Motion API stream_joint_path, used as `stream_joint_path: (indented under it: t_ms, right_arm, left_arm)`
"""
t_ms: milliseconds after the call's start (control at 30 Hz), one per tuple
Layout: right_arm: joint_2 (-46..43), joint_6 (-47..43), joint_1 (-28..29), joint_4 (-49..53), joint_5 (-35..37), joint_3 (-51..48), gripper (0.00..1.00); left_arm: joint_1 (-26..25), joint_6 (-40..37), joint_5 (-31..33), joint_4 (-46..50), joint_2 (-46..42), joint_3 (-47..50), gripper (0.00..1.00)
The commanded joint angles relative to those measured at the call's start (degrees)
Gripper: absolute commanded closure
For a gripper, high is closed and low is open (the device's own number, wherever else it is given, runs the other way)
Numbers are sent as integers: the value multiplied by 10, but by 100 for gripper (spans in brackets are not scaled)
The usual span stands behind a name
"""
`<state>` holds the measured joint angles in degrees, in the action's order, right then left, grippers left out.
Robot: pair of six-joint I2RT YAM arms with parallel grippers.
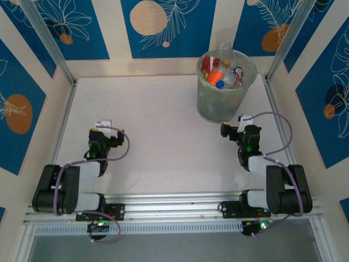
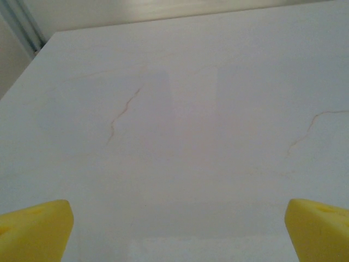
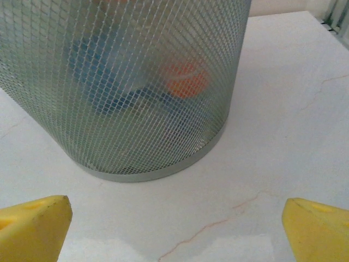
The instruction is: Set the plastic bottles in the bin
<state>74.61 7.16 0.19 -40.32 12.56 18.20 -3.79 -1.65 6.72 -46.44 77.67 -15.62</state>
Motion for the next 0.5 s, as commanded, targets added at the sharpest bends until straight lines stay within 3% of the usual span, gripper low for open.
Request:
stream_joint_path:
  t_ms: [0, 133, 267, 333, 467]
  right_arm:
    - [27, 11, -10, -74, -35, -1, 1]
    - [77, 9, -10, -105, -49, 8, 1]
    - [128, 9, -8, -130, -46, 21, 1]
    - [122, 11, -9, -84, -45, 40, 1]
    - [124, 7, -5, -82, -39, 43, 1]
  left_arm:
    - [8, 0, -53, -65, 47, -20, 1]
    - [9, -4, -68, -93, 107, -37, 1]
    - [9, -11, -79, -4, 104, -78, 0]
    - [9, -10, -79, -7, 104, -77, 1]
    - [9, -11, -77, -10, 103, -75, 1]
